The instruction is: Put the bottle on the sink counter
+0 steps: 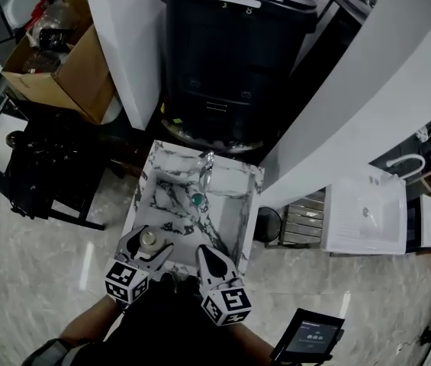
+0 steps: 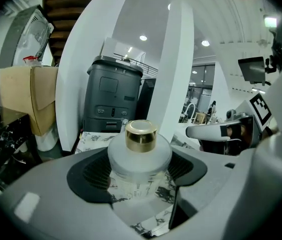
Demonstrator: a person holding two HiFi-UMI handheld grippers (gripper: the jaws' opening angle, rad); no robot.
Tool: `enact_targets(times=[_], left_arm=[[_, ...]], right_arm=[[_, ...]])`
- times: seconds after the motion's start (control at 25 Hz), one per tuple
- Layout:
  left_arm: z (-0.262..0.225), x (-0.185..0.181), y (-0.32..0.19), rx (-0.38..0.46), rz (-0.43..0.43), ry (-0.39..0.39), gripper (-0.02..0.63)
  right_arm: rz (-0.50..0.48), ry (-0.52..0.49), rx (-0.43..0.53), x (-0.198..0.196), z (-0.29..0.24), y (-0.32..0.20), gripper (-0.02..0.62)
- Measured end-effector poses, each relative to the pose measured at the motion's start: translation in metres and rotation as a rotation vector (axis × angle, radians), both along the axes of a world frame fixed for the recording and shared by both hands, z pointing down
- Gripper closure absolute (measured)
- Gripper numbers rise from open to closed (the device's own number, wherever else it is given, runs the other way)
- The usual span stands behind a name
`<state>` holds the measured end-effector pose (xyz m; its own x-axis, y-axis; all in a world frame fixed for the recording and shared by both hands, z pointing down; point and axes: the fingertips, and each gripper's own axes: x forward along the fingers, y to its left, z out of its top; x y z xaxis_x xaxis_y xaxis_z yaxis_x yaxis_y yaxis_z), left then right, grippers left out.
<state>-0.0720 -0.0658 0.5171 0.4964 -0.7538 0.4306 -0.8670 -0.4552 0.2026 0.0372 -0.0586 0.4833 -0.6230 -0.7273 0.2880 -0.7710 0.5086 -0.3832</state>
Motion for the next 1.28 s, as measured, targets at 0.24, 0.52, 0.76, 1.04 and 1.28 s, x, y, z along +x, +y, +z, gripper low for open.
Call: enact_targets(times=[0.24,0.52,0.76,1.04,1.28], left_arm=[[0.007,-0.009,-0.037,0.005,-0.039,0.009,0.273],[0.025,-0.028,-0.097,0.031,-0.021,-0.056,0.273],[0.058,-0.051,-0.149,-0.005,-0.027,-0.085,0.272],[0.086,-0.063,-0.206,-0.023,-0.081,-0.078,0.272],[0.108,-0.06,-0.241,-0.021,-0.075,-0.156,0.273]], right_arm=[[-0.015,-0.005,-0.023,0.001,0.008,-0.014,0.6],[0.031,0.007,-0.061,-0.001,0.022,-0.036,0.6],[0.073,0.03,-0.107,-0.007,0.037,-0.049,0.6],[0.127,0.058,-0.143,-0.002,0.051,-0.065,0.6],[0.136,0.067,-0.162,-0.008,0.057,-0.074,0.6]])
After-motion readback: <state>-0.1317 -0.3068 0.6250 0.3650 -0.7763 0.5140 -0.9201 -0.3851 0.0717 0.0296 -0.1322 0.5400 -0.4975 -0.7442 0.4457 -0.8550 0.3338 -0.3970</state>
